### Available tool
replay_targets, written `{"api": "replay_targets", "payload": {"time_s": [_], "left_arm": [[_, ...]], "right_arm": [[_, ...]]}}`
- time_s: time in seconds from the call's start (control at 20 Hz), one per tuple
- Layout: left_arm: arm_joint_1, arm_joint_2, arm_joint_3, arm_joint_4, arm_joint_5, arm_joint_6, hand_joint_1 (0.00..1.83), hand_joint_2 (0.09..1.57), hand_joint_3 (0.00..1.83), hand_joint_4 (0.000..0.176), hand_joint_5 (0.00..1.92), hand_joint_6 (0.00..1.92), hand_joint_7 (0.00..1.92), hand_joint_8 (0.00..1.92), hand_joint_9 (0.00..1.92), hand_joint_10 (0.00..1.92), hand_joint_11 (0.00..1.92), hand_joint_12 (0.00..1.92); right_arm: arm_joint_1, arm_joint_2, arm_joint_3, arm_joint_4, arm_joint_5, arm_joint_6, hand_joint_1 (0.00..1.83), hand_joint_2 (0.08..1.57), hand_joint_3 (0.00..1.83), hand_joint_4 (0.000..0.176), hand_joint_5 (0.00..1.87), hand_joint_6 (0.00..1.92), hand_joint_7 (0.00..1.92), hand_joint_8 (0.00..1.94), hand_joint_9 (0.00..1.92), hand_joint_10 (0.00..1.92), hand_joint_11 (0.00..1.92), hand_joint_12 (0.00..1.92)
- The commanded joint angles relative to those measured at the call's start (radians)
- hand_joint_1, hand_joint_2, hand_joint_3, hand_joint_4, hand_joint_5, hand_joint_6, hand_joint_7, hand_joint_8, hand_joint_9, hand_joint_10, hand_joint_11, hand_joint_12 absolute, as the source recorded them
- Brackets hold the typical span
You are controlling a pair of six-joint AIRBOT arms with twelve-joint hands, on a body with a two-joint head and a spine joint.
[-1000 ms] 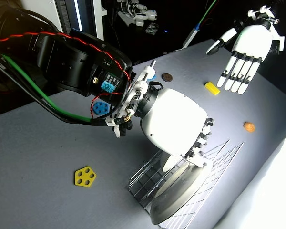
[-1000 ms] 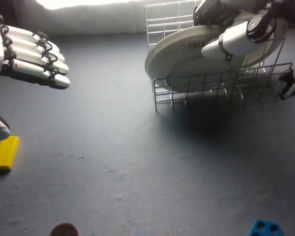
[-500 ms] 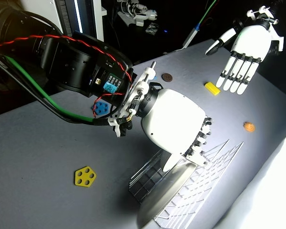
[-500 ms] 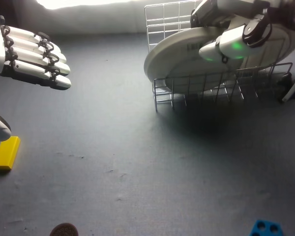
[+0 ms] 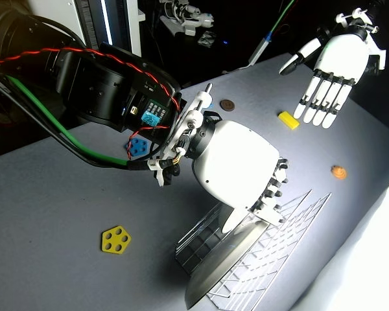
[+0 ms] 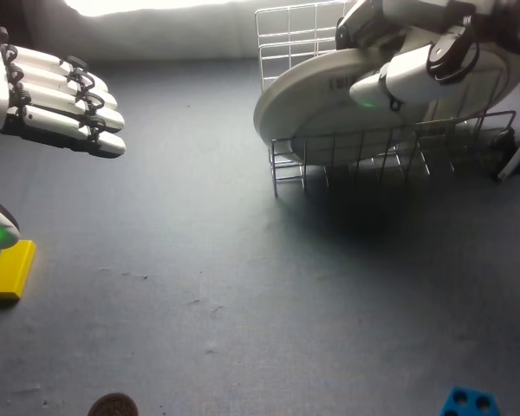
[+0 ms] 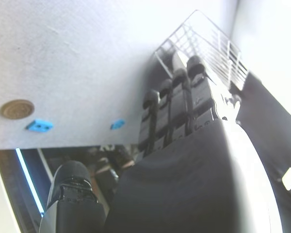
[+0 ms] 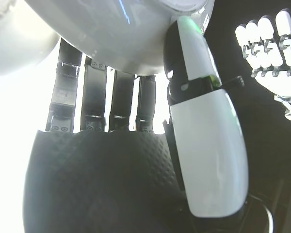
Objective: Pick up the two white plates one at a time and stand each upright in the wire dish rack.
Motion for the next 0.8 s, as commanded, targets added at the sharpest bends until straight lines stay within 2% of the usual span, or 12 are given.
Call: {"api": "replay_targets", "payload": {"time_s": [0.0,0.05,0.1,0.25,0.35,0.4,0.65,0.75], "left_arm": [[-0.008,-0.001,-0.003,-0.075,0.002,0.004,0.0,1.06,0.0,0.0,0.13,0.0,0.1,0.0,0.07,0.0,0.0,0.22],[-0.008,-0.001,-0.003,-0.075,0.002,0.004,0.0,1.06,0.0,0.0,0.14,0.0,0.1,0.0,0.07,0.0,0.0,0.25],[-0.008,-0.001,-0.003,-0.075,0.002,0.004,0.0,1.06,0.0,0.0,0.13,0.0,0.08,0.0,0.06,0.0,0.0,0.24],[-0.008,-0.001,-0.003,-0.075,0.002,0.004,0.0,1.06,0.0,0.0,0.12,0.0,0.07,0.0,0.06,0.0,0.0,0.21],[-0.008,-0.001,-0.003,-0.075,0.002,0.004,0.0,1.06,0.0,0.0,0.12,0.0,0.07,0.0,0.05,0.0,0.0,0.19],[-0.007,-0.001,-0.005,-0.075,0.002,0.004,0.0,1.06,0.0,0.0,0.12,0.0,0.08,0.0,0.05,0.0,0.0,0.19],[-0.016,0.001,-0.023,-0.076,-0.021,0.022,0.0,1.06,0.0,0.0,0.15,0.0,0.1,0.0,0.07,0.0,0.0,0.23],[-0.018,0.007,-0.04,-0.078,-0.048,0.048,0.0,1.06,0.0,0.0,0.13,0.0,0.09,0.0,0.06,0.0,0.0,0.21]], "right_arm": [[0.024,0.004,0.002,-0.026,0.066,0.007,1.02,1.19,0.0,0.0,0.59,0.88,0.74,0.31,0.5,0.7,0.15,1.45],[0.029,0.004,0.002,-0.031,0.064,0.007,0.99,1.17,0.0,0.0,0.6,0.59,0.73,0.27,0.48,0.66,0.11,1.43],[0.034,0.004,0.002,-0.038,0.062,0.007,1.0,1.16,0.0,0.0,0.62,0.42,0.71,0.21,0.46,0.61,0.06,1.44],[0.054,0.005,0.002,-0.05,0.058,0.007,0.99,1.15,0.0,0.0,0.62,0.15,0.66,0.07,0.39,0.53,0.0,1.36],[0.068,0.006,0.001,-0.051,0.052,0.004,0.97,1.15,0.0,0.0,0.62,0.07,0.65,0.02,0.39,0.46,0.0,1.31],[0.107,0.017,-0.008,-0.12,0.052,-0.001,0.96,1.15,0.0,0.0,0.61,0.06,0.65,0.02,0.39,0.45,0.0,1.3],[0.148,0.071,-0.081,-0.262,0.145,-0.004,0.95,1.16,0.0,0.0,0.61,0.03,0.64,0.01,0.39,0.42,0.0,1.3],[0.152,0.098,-0.125,-0.275,0.2,-0.073,0.97,1.15,0.0,0.0,0.62,0.04,0.65,0.01,0.4,0.42,0.0,1.3]]}}
